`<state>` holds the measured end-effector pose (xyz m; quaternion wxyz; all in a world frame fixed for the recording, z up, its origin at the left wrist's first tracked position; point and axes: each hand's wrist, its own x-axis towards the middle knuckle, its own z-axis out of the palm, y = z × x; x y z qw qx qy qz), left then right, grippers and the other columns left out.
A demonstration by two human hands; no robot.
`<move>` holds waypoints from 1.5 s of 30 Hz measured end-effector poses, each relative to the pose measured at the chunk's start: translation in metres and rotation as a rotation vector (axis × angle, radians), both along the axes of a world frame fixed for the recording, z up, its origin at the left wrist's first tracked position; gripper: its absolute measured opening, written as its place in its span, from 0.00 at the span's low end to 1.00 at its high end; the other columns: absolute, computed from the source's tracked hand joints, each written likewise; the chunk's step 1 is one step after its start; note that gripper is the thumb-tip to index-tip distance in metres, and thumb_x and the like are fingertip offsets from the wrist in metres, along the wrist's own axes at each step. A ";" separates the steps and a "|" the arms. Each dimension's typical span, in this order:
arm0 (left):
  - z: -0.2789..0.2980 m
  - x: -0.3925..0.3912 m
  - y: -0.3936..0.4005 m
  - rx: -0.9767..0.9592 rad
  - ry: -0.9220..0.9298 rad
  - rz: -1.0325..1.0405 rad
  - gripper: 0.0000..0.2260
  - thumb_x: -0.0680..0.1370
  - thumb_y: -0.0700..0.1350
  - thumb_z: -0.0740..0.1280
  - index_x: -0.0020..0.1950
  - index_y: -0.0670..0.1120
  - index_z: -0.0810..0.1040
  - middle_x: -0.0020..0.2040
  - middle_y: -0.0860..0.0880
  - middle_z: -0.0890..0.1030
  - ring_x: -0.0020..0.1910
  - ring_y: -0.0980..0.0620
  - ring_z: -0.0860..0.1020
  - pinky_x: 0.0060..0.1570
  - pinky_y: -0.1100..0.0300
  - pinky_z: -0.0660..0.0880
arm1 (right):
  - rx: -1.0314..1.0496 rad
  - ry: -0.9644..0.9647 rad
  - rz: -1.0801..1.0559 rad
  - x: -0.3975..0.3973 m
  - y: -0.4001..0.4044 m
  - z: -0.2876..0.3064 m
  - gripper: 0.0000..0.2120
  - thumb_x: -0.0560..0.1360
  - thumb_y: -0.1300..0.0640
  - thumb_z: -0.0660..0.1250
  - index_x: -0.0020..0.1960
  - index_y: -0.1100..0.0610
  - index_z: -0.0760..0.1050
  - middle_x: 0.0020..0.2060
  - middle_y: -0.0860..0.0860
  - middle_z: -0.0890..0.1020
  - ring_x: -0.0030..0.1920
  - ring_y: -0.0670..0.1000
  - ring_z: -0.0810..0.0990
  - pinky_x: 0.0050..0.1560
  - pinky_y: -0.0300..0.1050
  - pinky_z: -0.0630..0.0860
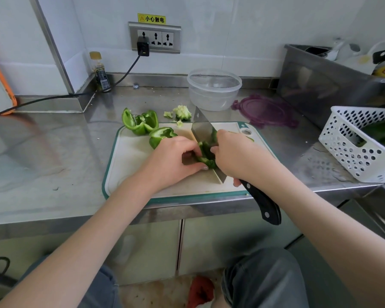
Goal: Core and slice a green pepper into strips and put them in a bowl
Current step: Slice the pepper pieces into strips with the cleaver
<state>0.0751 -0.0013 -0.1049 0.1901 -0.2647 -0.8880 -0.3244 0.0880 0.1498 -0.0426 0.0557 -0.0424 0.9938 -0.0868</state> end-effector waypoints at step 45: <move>0.004 0.004 0.000 0.102 -0.082 -0.029 0.12 0.64 0.50 0.78 0.41 0.45 0.85 0.40 0.50 0.84 0.40 0.57 0.78 0.44 0.66 0.75 | -0.157 0.035 0.015 0.007 0.005 0.009 0.05 0.80 0.57 0.55 0.49 0.58 0.64 0.30 0.52 0.70 0.26 0.48 0.70 0.20 0.38 0.67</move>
